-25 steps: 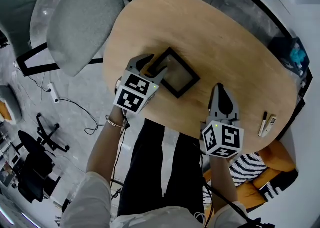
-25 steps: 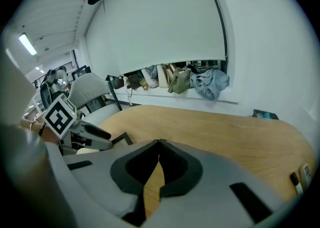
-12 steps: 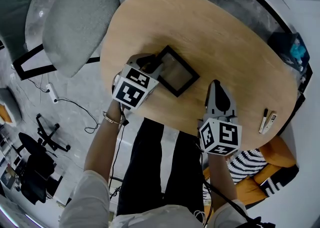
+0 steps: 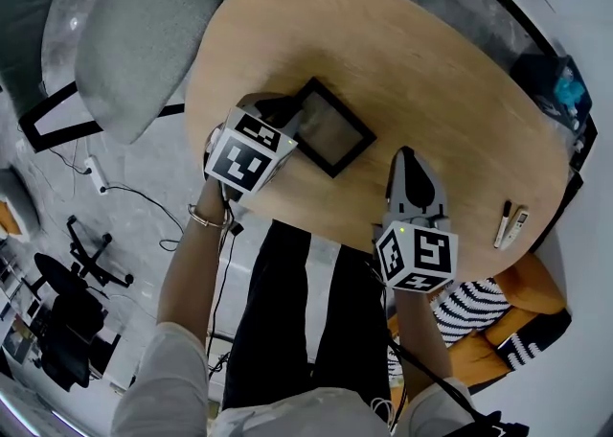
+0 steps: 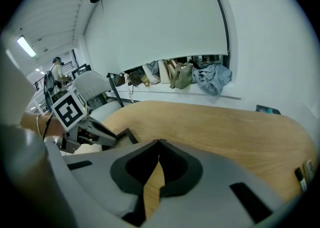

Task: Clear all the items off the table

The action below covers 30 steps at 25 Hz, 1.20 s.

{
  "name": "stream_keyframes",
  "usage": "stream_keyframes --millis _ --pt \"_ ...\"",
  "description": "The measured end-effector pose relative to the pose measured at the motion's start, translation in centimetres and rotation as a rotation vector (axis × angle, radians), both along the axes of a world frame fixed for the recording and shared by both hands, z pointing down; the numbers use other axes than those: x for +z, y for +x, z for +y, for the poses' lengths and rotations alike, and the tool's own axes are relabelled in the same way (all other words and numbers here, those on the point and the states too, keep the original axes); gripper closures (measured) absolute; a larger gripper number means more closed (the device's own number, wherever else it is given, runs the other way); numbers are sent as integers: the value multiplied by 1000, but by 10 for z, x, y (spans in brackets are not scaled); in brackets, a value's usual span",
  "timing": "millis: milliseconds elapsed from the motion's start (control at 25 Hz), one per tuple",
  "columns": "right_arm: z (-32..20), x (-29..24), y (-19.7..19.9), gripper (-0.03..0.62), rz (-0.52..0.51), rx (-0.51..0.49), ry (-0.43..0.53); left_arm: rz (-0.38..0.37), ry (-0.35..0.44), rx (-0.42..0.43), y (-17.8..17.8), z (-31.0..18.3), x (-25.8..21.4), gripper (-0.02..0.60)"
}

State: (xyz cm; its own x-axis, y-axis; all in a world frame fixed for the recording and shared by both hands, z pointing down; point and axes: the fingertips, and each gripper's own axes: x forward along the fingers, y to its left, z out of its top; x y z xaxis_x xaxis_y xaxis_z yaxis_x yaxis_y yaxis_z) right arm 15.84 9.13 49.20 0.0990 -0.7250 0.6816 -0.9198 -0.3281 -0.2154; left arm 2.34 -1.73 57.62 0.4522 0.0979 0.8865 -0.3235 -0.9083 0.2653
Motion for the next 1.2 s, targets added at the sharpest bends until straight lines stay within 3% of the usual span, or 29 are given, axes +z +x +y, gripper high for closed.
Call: stream_keyframes --millis 320,840,1200 --pt "4 1 4 569 1 11 -3 -12 23 -32 0 -2 -1 508" --pt "4 0 3 569 14 -2 -15 92 44 -243 -7 -10 -19 508" --pt "-25 -21 -20 569 41 -86 -1 134 82 -428 -56 -40 -52 508"
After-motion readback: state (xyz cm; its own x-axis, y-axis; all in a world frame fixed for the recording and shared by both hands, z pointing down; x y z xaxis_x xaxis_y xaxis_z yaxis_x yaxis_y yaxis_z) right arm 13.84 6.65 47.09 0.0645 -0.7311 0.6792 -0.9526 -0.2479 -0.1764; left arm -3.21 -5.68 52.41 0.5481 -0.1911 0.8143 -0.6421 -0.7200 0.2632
